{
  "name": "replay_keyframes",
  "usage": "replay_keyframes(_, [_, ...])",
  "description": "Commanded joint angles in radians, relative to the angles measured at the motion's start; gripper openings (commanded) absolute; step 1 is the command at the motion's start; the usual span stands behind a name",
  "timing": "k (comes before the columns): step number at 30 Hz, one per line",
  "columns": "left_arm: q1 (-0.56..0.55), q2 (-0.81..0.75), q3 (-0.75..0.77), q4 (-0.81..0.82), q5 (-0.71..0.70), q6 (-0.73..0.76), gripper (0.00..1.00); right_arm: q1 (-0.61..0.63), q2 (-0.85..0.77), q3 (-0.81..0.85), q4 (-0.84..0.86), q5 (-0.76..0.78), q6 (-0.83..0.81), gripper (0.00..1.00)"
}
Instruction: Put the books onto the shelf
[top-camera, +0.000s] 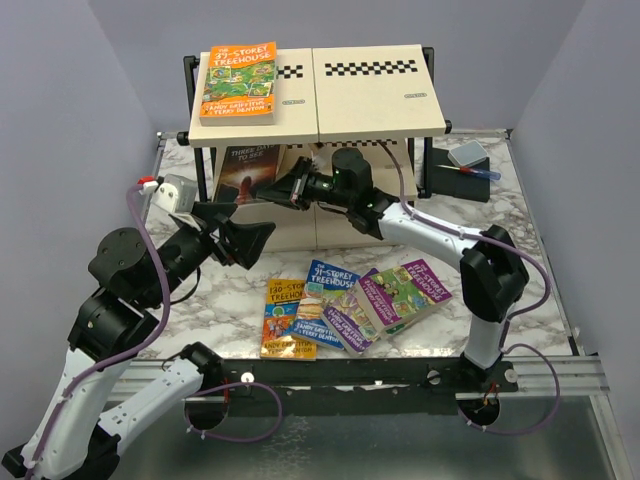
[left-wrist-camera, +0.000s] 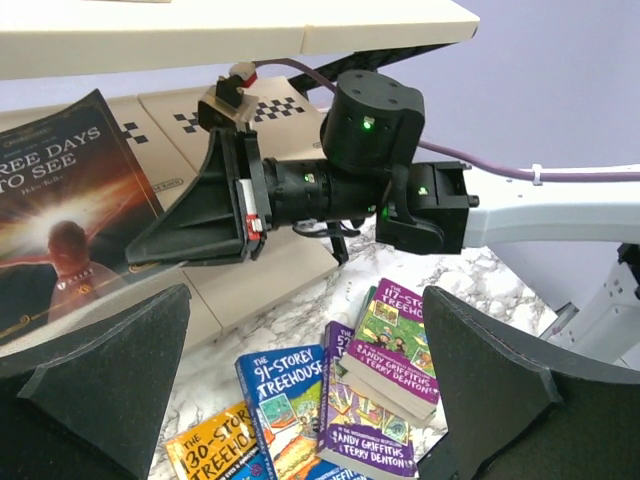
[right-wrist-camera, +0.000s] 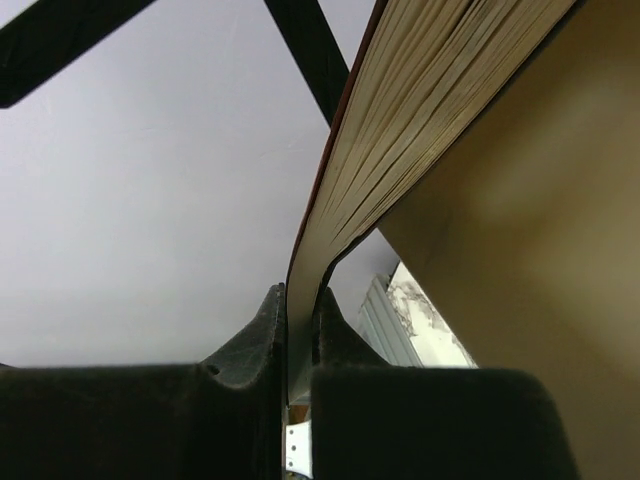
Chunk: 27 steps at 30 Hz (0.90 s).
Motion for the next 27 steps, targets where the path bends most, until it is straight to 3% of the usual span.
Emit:
replay_keyframes(1, [0.001, -0.001, 0.022, -0.028, 0.037, 0.003, 0.99, -0.03, 0.037, 0.095, -0.028, -0.073, -0.02, 0.01])
replay_keyframes(27, [0.001, 0.027, 0.012, -0.026, 0.046, 0.015, 0.99, -0.086, 0.214, 0.307, -0.138, -0.23, -0.054, 0.01])
